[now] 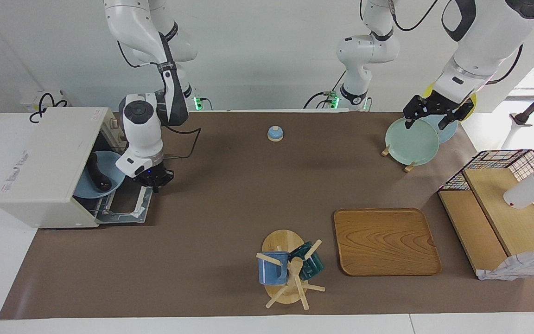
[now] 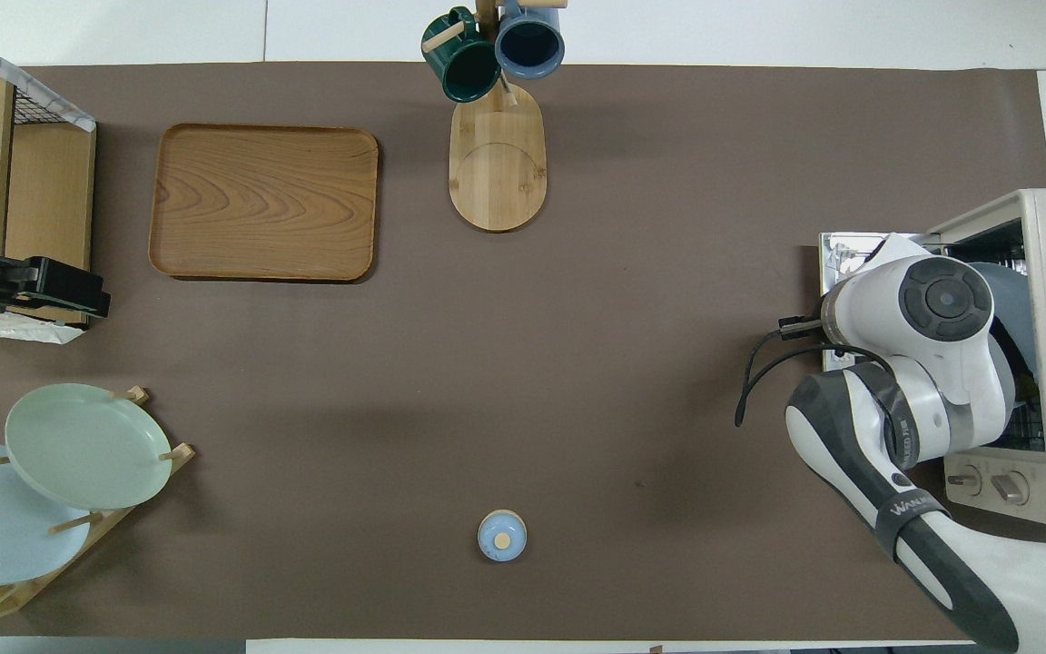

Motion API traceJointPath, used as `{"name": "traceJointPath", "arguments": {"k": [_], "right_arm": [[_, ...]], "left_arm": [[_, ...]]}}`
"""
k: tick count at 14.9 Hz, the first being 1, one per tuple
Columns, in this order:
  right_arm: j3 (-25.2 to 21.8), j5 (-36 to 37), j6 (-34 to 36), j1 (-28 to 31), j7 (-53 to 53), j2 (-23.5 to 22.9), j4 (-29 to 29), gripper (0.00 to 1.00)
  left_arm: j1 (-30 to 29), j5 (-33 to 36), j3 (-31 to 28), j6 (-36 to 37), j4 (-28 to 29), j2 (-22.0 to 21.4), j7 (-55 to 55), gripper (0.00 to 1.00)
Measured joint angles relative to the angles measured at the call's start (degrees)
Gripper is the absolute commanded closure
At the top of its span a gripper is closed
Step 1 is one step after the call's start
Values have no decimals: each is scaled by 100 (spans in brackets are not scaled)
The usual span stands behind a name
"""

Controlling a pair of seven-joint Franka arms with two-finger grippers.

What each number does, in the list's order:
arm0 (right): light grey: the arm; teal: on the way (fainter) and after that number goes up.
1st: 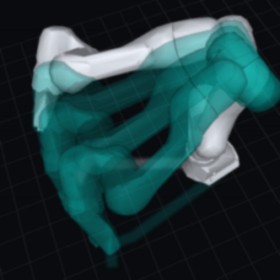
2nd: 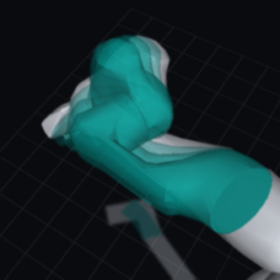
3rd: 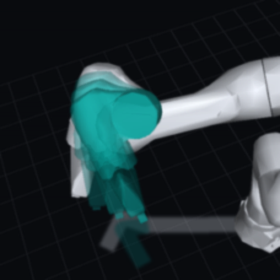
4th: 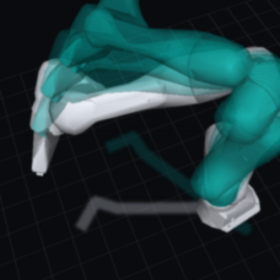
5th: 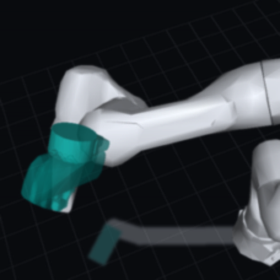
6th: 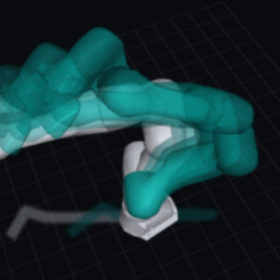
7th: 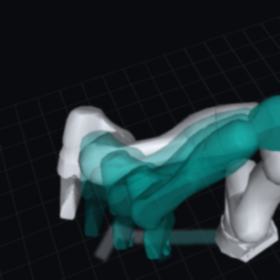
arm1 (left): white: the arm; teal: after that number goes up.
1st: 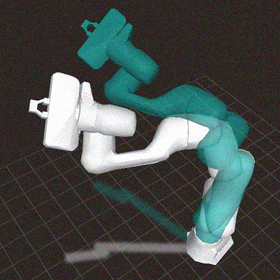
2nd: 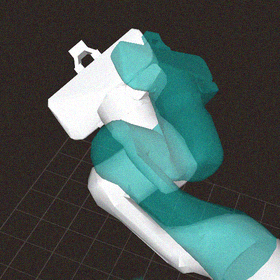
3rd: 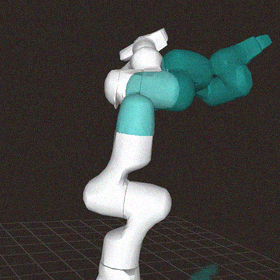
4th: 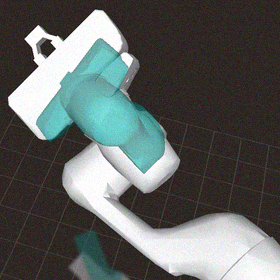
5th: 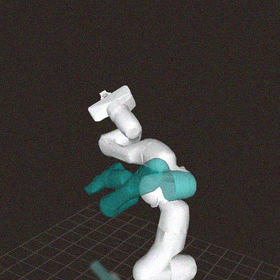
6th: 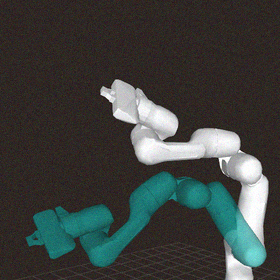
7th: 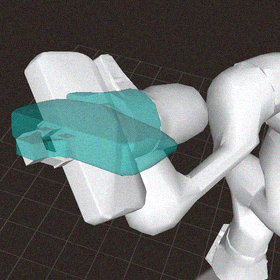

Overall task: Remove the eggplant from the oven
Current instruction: 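Reach the right gripper into the toaster oven and grasp the blue plate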

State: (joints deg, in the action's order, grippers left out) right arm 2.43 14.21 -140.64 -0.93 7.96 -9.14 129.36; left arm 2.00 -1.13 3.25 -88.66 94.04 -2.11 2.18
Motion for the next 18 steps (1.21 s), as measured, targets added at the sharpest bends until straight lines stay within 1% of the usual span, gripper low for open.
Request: {"name": "traceJointPath", "arguments": {"k": [3, 5, 6, 7, 8, 11, 13, 14, 18], "right_arm": [[7, -173, -92, 19, 162, -53, -64, 100], [22, -418, -87, -140, 169, -105, -260, 100], [28, -469, 47, -259, 203, -129, -420, 79], [36, -486, 353, -346, 250, -135, -624, 47], [41, -487, 697, -383, 274, -125, -824, 37], [2, -463, 1730, -377, 272, 99, -1218, 34], [-9, -286, 2376, -303, 255, 358, -1247, 35], [-9, -187, 2589, -221, 176, 454, -1232, 36], [-25, -134, 2672, 379, -560, 515, -1136, 38]], "left_arm": [[0, 0, 0, 0, 0, 0, 0, 0], [0, 0, 0, 0, 0, 0, 0, 0], [0, 0, 0, 0, 0, 0, 0, 0], [0, 0, 0, 0, 0, 0, 0, 0], [0, 0, 0, 0, 0, 0, 0, 0], [0, 0, 0, 4, 0, -1, 0, 0], [0, 0, 0, 9, 0, -2, 0, 0], [0, 0, 0, 10, 0, -2, 0, 0], [0, 0, 0, -23, 37, -10, 0, 0]]}}
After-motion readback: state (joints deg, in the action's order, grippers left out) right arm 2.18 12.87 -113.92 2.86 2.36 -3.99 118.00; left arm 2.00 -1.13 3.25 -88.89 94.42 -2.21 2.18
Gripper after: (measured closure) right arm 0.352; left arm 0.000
